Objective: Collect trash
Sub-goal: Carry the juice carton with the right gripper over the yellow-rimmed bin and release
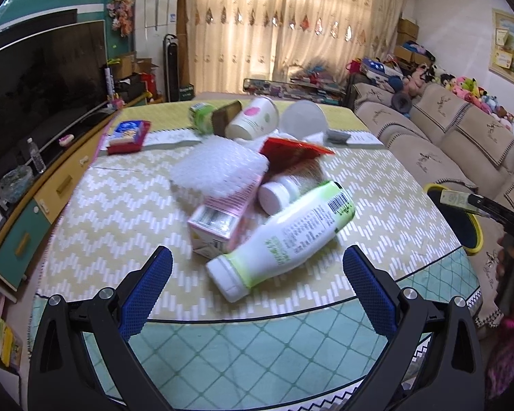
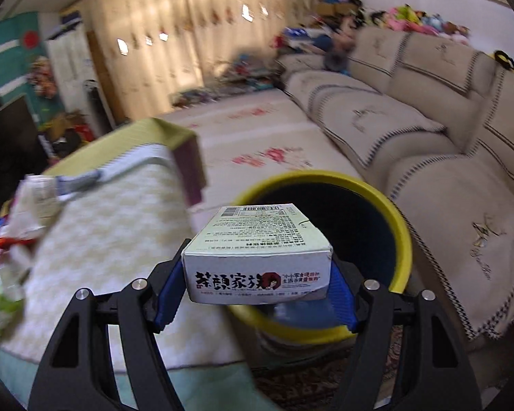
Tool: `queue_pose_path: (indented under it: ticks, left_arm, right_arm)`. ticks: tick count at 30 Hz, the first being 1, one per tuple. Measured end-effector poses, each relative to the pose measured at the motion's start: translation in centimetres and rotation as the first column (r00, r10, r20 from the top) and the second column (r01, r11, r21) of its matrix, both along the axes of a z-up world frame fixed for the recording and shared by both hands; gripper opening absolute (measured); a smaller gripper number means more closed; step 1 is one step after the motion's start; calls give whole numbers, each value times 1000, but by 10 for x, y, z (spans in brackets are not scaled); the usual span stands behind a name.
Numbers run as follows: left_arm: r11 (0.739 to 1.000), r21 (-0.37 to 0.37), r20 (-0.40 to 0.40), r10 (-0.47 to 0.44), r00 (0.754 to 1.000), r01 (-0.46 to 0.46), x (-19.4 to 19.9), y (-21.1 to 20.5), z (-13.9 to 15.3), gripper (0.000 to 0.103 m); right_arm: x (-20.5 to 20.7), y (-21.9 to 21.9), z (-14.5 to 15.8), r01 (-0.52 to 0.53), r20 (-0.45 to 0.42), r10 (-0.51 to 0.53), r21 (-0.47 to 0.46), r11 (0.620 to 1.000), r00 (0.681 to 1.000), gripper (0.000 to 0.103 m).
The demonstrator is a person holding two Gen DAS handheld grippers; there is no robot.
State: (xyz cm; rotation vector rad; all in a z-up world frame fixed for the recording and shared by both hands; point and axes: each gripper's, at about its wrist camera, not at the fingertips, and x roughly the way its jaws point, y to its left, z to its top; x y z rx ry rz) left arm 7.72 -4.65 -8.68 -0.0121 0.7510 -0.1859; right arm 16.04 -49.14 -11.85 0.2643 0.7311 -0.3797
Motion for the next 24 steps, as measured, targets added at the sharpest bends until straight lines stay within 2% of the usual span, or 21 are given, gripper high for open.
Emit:
queue_pose_path:
  ticks: [5, 7, 9, 19, 24]
  left_arm:
    - [999, 8, -20, -31, 999, 31, 9, -10, -9, 98]
    - [999, 13, -27, -38, 999, 39, 13, -12, -12, 98]
    - [999, 15, -37, -46, 998, 46, 16, -13, -16, 98]
    - [995, -42, -63, -91, 994, 88, 28, -10, -29, 98]
    - [993, -44, -64, -115, 991, 113, 37, -13, -34, 98]
  right_arm:
    - [24, -25, -25, 58, -79, -58, 1, 998, 995, 69]
    - [27, -32, -30, 75, -88, -74, 3, 997, 993, 74]
    - [29, -36, -31, 85, -83, -84, 7, 996, 993, 80]
    - [27, -29, -33, 76, -82, -76, -2, 997, 994, 84]
    - [30, -24, -33, 61, -82, -61, 3, 998, 995, 85]
